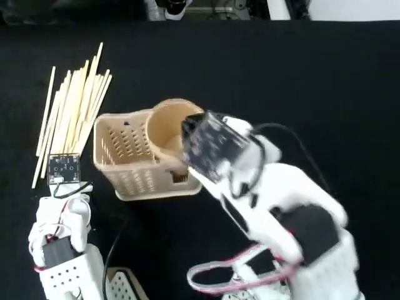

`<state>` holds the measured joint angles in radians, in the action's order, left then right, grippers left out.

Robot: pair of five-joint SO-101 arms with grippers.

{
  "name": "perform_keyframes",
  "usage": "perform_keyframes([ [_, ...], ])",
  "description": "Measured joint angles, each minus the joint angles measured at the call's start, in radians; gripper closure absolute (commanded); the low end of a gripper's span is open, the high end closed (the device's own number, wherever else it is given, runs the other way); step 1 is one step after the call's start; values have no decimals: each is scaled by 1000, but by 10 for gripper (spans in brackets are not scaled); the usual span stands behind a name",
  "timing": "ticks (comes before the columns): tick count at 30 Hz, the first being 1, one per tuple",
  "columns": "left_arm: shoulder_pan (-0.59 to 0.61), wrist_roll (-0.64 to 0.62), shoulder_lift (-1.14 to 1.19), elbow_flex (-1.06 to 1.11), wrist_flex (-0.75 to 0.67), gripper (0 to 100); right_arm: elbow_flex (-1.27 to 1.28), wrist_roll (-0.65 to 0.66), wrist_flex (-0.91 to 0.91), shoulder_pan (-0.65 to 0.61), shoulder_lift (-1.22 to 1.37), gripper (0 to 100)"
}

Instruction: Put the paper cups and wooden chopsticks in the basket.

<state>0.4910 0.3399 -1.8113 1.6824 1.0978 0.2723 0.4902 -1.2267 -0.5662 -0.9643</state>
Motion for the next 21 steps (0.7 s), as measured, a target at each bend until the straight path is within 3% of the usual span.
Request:
perform_keyframes([
  [5,0,0,0,-12,43,966,-216,0,-161,49,-23,986],
  [9,0,0,0,-64,68,966,-252,-46,-216,287,-25,985],
  [14,58,-2,2,-247,106,966,-35,-55,-216,638,-18,984],
  [21,81,-8,91,-450,40,966,353,-57,-138,865,-60,986],
])
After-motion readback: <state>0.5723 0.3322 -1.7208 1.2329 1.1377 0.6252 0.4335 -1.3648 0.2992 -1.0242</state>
